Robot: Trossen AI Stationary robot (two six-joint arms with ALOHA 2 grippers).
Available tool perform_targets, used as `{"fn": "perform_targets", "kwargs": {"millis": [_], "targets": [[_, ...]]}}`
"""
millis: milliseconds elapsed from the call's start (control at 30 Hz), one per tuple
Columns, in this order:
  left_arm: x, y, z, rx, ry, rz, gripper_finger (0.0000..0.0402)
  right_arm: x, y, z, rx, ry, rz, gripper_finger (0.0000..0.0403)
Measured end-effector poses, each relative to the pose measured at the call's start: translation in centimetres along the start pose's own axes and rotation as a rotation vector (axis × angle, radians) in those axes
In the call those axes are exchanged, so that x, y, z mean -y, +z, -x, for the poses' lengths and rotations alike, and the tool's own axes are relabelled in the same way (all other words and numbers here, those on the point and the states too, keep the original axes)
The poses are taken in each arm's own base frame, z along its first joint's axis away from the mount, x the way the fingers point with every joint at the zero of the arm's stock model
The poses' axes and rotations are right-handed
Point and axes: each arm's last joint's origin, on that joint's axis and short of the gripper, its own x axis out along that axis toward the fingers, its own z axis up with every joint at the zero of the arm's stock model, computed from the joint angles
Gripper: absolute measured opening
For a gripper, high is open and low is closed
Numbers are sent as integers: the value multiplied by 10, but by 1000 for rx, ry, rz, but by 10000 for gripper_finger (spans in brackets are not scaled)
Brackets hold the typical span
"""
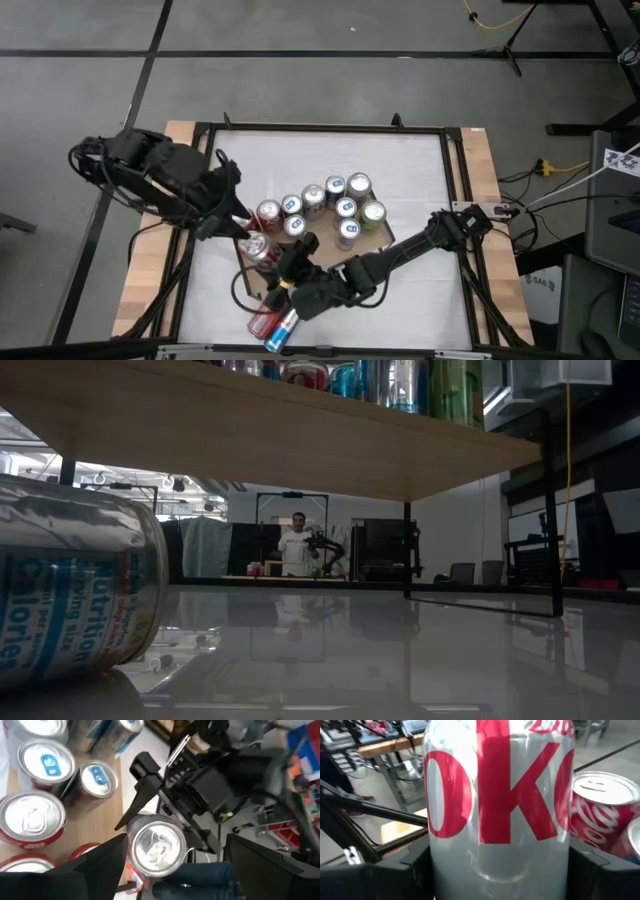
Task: Place canned beverage on shelf
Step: Put the red silver soda can on the shelf
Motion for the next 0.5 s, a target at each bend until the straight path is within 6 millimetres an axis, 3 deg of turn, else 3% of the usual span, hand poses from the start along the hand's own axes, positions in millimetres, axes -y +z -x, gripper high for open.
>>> {"fn": "perform_targets", "kwargs": {"millis": [267, 500], "targets": [[-5, -2, -27, -132, 90, 28, 330, 0, 7, -5, 17, 52, -54, 290], [-5, -2, -37, -165, 123, 32, 330, -1, 6, -4, 13, 57, -81, 291]]}}
